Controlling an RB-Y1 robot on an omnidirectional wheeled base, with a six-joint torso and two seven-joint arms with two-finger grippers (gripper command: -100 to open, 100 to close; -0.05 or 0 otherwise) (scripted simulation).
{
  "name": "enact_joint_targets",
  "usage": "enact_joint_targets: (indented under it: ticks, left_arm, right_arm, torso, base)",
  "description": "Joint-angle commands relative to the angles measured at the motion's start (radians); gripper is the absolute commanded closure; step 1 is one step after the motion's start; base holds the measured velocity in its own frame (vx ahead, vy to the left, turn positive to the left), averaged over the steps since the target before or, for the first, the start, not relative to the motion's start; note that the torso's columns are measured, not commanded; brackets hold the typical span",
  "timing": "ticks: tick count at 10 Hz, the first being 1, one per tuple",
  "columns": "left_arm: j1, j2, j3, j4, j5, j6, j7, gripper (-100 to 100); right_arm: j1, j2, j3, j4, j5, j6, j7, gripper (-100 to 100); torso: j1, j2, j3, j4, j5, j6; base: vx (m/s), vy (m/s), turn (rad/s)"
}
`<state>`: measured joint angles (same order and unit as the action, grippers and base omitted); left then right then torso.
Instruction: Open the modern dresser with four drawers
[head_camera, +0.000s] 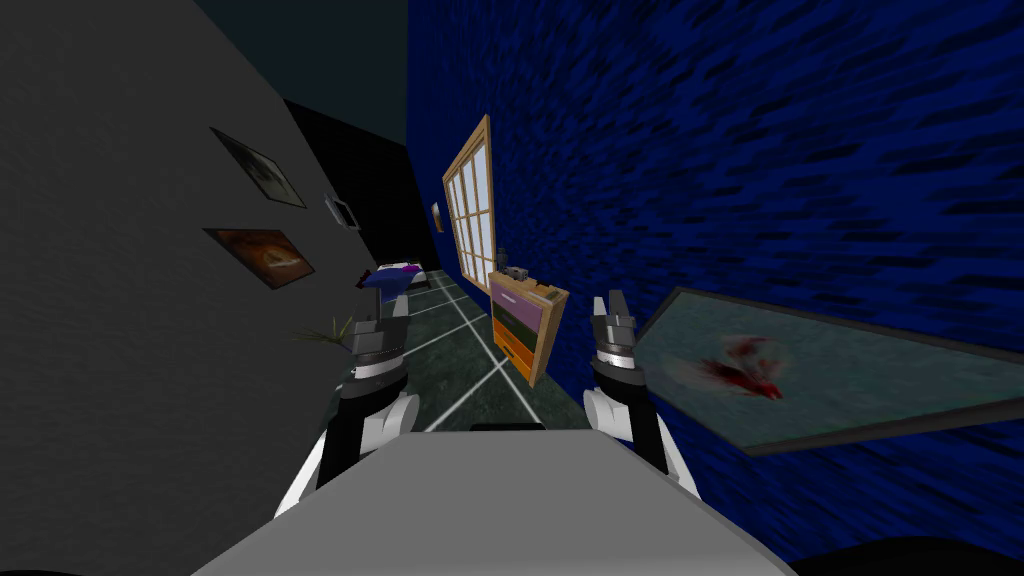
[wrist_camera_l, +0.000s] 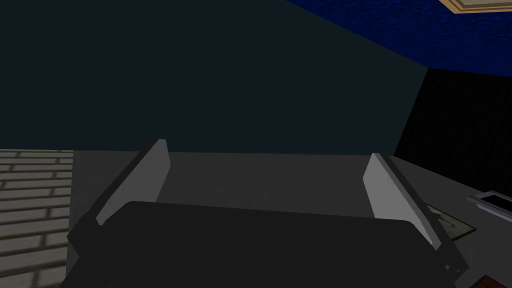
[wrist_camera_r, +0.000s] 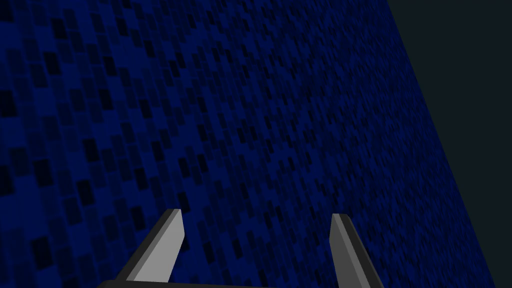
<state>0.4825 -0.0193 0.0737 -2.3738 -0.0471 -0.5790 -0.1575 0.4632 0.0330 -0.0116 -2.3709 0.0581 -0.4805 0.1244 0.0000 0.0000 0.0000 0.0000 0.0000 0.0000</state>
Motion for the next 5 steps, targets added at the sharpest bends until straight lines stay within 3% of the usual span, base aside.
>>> enact_joint_targets:
  ticks: [1,5]
  left_arm:
    - [0.0,0.0,0.0,0.0,0.0,0.0,0.0,0]
    - [0.0,0.0,0.0,0.0,0.0,0.0,0.0,0]
  right_arm:
    - [0.0,0.0,0.0,0.0,0.0,0.0,0.0,0]
    - [0.0,0.0,0.0,0.0,0.0,0.0,0.0,0]
  torso:
    - [0.0,0.041,-0.082,0.041,0.0,0.0]
    - [0.0,0.322,-0.644,0.322,0.0,0.0]
  base:
    - [0.0,0.0,0.0]
    - [0.0,0.0,0.0]
